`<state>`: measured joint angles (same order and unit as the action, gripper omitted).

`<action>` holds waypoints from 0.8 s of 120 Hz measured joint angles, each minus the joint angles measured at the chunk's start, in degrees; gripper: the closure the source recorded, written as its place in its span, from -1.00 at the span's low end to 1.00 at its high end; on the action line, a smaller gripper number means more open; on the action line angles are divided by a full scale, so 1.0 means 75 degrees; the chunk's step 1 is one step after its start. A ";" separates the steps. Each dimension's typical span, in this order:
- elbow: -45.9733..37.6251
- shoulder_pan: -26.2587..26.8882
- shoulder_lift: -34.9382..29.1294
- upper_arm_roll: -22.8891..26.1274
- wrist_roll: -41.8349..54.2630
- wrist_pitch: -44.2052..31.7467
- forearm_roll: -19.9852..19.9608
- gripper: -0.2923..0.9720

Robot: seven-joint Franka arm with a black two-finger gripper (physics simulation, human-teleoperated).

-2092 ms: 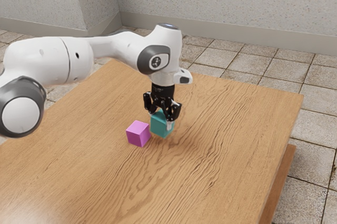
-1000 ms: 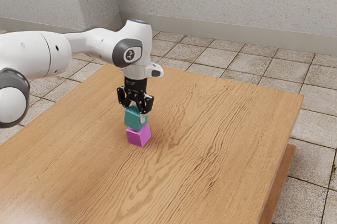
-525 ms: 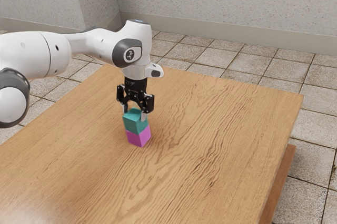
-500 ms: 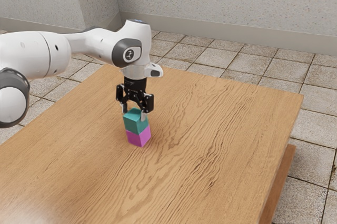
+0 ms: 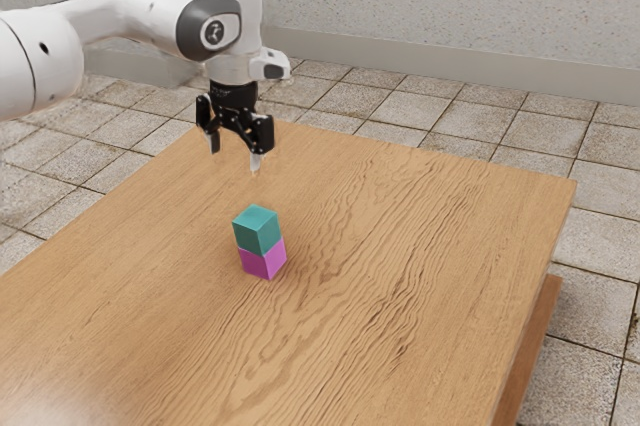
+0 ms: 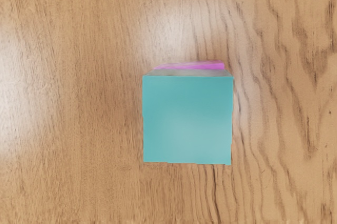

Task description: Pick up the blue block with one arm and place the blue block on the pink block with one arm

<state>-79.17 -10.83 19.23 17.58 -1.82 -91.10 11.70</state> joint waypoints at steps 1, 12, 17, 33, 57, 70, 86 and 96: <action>0.0003 0.0000 -0.0083 0.0000 0.0031 0.0020 -0.0017 -0.53; 0.0026 0.0004 -0.0722 -0.0015 0.0366 0.0223 -0.0144 -0.53; 0.0030 0.0004 -0.0875 -0.0005 0.0503 0.0309 -0.0188 -0.53; 0.0006 0.0046 -0.1220 0.0208 0.0837 0.0571 -0.0404 -0.54; -0.0296 0.1015 -0.1979 -0.0495 0.0888 0.1000 -0.0478 -0.54; -0.0314 0.1279 -0.2214 -0.0771 0.0633 0.1154 -0.0507 -0.54; -0.0193 0.1487 -0.2373 -0.1008 0.0223 0.1257 -0.0759 -0.54; -0.0158 0.1499 -0.2348 -0.1053 0.0005 0.1294 -0.0858 -0.54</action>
<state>-80.36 0.41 1.63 9.68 -1.78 -81.39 5.27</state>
